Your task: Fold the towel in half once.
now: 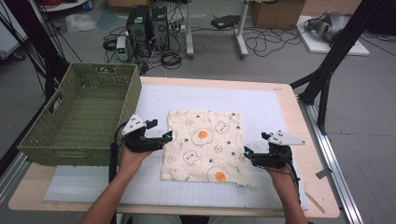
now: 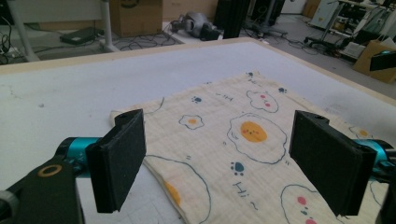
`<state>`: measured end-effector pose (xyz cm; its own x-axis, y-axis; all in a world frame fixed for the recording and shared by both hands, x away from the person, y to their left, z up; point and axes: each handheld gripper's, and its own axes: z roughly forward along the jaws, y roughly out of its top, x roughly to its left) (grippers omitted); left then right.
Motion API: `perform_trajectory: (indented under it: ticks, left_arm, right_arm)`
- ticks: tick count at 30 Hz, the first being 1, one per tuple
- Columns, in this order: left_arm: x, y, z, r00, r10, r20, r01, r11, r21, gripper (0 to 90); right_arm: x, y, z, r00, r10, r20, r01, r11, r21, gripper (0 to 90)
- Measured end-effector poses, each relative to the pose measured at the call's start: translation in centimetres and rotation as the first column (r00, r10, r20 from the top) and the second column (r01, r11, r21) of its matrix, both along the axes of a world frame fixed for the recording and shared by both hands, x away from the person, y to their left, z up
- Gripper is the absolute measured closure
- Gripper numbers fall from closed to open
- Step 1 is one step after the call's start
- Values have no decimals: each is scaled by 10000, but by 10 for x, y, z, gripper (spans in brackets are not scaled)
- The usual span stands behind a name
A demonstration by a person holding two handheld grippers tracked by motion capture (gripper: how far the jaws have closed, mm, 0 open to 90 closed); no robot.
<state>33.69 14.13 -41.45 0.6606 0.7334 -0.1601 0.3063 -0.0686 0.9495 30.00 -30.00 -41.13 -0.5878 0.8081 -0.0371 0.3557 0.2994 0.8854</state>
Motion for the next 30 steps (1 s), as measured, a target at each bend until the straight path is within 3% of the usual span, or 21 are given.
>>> perform_trajectory:
  ticks: [3, 6, 8, 14, 20, 23, 25, 30]
  left_arm:
    - [2, 0, 0, 10000, -30, 33, 31, 10000, -61, 192]
    - [8, -1, 3, 9998, 85, -187, -87, 9999, -116, 192]
    - [11, -2, 4, 9998, 200, -87, -200, 9998, -62, 196]
    - [26, -7, 4, 9987, 437, -263, -436, 9990, 31, 207]
    - [55, -11, 5, 9906, 890, -1037, -890, 9960, 49, 192]
    - [68, -16, 6, 9876, 654, -1429, -651, 9979, 65, 172]
    - [76, -20, 7, 9838, 847, -1578, -792, 9960, 407, 172]
    - [95, -28, 8, 9793, 973, -1777, -851, 9936, 749, 188]
  right_arm:
    - [0, -1, -1, 10000, -5, -95, 5, 10000, 10, 109]
    - [-1, -2, -1, 9999, 62, -117, -63, 9999, -95, 109]
    - [-1, -3, -1, 9999, 45, -108, -46, 9999, -106, 109]
    - [-1, -9, 0, 9998, -41, -176, 42, 9999, 93, 109]
    - [-2, -11, 1, 9999, -19, -127, 21, 9999, 139, 109]
    - [-2, -13, 0, 9999, -15, -129, 17, 9999, 157, 109]
    - [-2, -13, 1, 9999, -17, -149, 20, 9997, 232, 109]
    - [-2, -12, 1, 9999, 16, -131, -12, 9996, 297, 109]
